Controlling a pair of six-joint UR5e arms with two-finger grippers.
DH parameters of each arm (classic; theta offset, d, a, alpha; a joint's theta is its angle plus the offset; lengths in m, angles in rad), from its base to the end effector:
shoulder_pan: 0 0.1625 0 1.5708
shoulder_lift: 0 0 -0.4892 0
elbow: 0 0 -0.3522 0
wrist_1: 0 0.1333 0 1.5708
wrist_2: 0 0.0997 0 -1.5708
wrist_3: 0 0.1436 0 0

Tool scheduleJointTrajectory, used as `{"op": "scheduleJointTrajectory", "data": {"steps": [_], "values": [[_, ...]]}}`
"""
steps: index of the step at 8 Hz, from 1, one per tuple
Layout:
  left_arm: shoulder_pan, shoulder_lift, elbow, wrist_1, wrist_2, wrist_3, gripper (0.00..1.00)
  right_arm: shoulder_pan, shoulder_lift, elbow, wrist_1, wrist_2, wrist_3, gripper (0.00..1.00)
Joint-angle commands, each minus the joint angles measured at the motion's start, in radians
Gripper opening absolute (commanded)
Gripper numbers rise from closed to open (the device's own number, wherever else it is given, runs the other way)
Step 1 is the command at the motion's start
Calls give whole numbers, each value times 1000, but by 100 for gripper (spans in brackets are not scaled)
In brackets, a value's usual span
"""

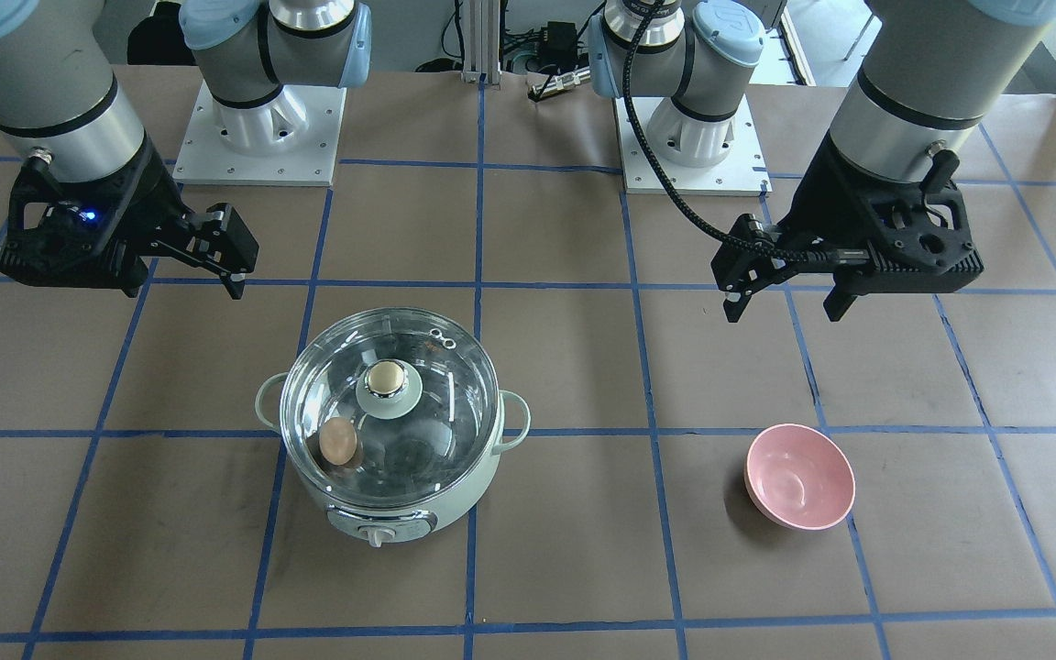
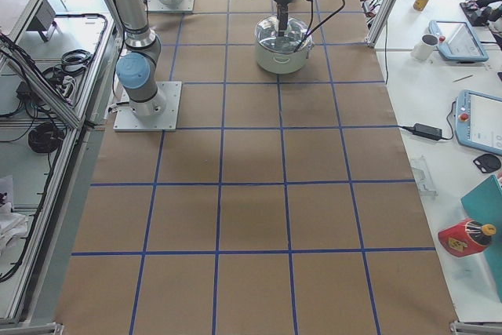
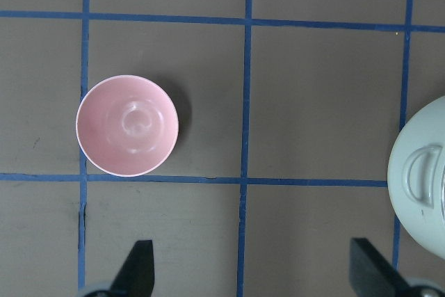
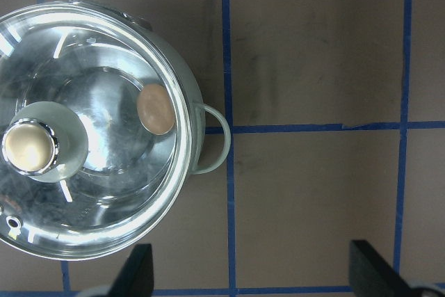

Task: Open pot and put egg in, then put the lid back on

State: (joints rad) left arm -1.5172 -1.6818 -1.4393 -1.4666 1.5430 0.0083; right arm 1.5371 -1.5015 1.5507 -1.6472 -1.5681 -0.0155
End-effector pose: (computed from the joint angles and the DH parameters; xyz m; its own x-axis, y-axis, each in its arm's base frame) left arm -0.1091 -0.5297 0.5259 -0.9988 -0.0419 0.0265 -0.0449 0.9912 -0.1246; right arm 0.1171 -0.4934 0.4924 -0.9998 0.0181 -0.0023 0.0182 0.9995 -0.0272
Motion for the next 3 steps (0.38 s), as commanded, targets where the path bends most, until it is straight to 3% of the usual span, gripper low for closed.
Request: {"op": "scheduleJointTrajectory", "data": {"steps": [1,3], "values": [[0,-1,0,0,0,1,100,1,-37,2,30,36,8,100],[2,1,0,0,0,1,100,5,-69,2,86,37,6,100]]}}
